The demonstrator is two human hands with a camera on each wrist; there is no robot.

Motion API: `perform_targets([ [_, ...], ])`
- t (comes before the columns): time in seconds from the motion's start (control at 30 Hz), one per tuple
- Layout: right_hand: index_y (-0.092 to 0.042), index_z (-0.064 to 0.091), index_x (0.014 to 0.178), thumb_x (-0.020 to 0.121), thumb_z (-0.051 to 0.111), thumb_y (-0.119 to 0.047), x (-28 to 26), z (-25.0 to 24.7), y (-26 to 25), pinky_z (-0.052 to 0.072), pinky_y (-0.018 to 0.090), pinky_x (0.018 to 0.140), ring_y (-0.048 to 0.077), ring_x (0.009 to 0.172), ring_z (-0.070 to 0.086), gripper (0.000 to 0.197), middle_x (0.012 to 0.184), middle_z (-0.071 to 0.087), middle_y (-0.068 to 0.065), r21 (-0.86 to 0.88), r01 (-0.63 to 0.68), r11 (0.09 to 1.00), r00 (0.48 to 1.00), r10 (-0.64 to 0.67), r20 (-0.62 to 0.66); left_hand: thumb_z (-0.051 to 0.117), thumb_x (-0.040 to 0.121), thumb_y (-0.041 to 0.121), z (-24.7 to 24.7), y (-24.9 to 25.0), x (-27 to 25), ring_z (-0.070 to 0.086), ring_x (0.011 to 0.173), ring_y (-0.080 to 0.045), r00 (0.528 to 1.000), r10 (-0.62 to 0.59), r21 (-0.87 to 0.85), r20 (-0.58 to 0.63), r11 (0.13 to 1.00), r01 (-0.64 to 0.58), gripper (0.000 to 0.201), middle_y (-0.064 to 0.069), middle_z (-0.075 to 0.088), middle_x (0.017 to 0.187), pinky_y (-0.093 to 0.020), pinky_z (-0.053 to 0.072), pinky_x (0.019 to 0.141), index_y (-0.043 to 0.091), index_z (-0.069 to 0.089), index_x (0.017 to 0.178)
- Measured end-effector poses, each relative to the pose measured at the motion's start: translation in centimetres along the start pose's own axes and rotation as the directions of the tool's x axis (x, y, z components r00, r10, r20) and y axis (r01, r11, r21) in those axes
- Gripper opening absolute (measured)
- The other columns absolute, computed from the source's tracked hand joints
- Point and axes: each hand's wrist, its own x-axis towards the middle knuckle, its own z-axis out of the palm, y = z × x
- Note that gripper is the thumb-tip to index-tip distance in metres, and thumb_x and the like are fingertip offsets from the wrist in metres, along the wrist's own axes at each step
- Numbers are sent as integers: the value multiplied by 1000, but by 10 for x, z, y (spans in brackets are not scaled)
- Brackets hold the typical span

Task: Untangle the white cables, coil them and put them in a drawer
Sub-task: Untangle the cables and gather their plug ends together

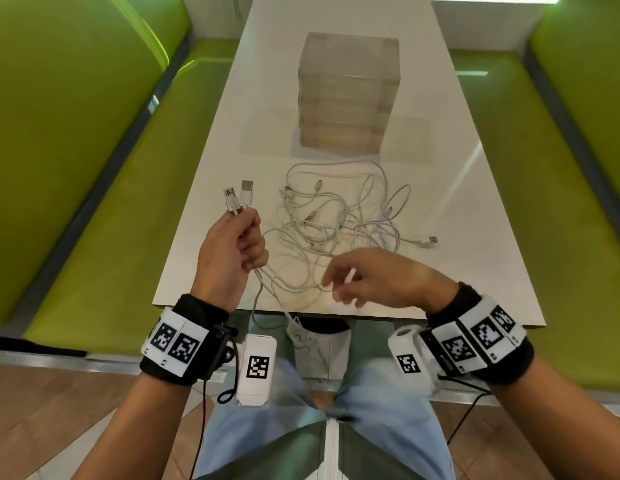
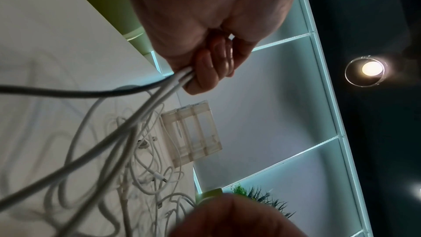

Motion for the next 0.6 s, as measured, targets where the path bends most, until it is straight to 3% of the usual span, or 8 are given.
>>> perform_targets([
  [0.1, -27, 48, 134, 86, 66, -20, 12, 8, -3, 48, 23, 88, 12, 100, 61, 52, 129, 55, -3, -49, 49, 998, 996, -53, -75, 39, 99, 16, 7, -2, -1, 20, 40, -6, 999, -8, -31, 43, 999, 9, 27, 9, 26, 47, -20, 18, 40, 13, 45, 73],
  [0.2, -22, 55, 129, 89, 62, -25, 24, 27, -7, 40, 18, 85, 12, 107, 58, 41, 128, 58, -3, -151, 120, 981, 993, -119, 17, 39, 99, 16, 13, 0, -2, 19, 40, -6, 997, -7, -43, 79, 999, 10, 27, 9, 25, 48, -21, 16, 41, 12, 45, 73],
  [0.27, -15, 64, 113, 93, 54, -24, 26, 34, -7, 40, 16, 72, 12, 89, 62, 24, 111, 68, 2, -171, 109, 979, 993, -102, 53, 38, 100, 16, 13, 3, -2, 19, 41, -6, 997, 12, -44, 81, 999, -8, 27, 9, 25, 48, -21, 15, 42, 12, 46, 74],
  [0.33, -11, 65, 105, 96, 48, -23, 23, 40, -4, 43, 15, 57, 11, 62, 60, 22, 96, 72, 5, -47, 57, 997, 990, -51, 131, 38, 100, 17, 10, 7, -1, 19, 41, -6, 997, 42, -50, 62, 998, -39, 27, 9, 25, 49, -21, 16, 42, 13, 45, 75],
  [0.4, -6, 61, 105, 98, 45, -22, 18, 42, 0, 43, 23, 53, 11, 49, 56, 25, 89, 72, 7, 40, -3, 999, 970, -7, 243, 36, 101, 17, 6, 9, 2, 19, 41, -5, 997, 69, -69, 31, 995, -67, 28, 10, 25, 49, -20, 16, 42, 13, 44, 75],
  [0.47, -4, 61, 109, 98, 45, -21, 12, 44, 5, 43, 28, 54, 11, 47, 54, 25, 96, 71, 10, -4, -23, 1000, 950, 23, 310, 36, 102, 19, 3, 10, 4, 19, 43, -6, 996, 84, -81, -4, 993, -84, 29, 10, 24, 50, -20, 17, 41, 14, 44, 75],
  [0.53, -7, 61, 114, 96, 50, -21, 9, 46, 11, 49, 32, 61, 17, 55, 60, 26, 110, 67, 10, -101, 9, 995, 966, 17, 259, 36, 102, 20, 3, 10, 5, 19, 43, -6, 996, 87, -79, -21, 993, -88, 29, 9, 24, 51, -19, 19, 41, 14, 44, 75],
  [0.6, -14, 59, 122, 92, 58, -24, 5, 43, 14, 54, 35, 74, 21, 71, 66, 32, 120, 58, 3, -128, 36, 991, 997, -27, 74, 36, 102, 23, 4, 8, 5, 19, 43, -6, 996, 87, -65, -11, 994, -88, 28, 9, 24, 51, -19, 19, 41, 14, 45, 77],
])
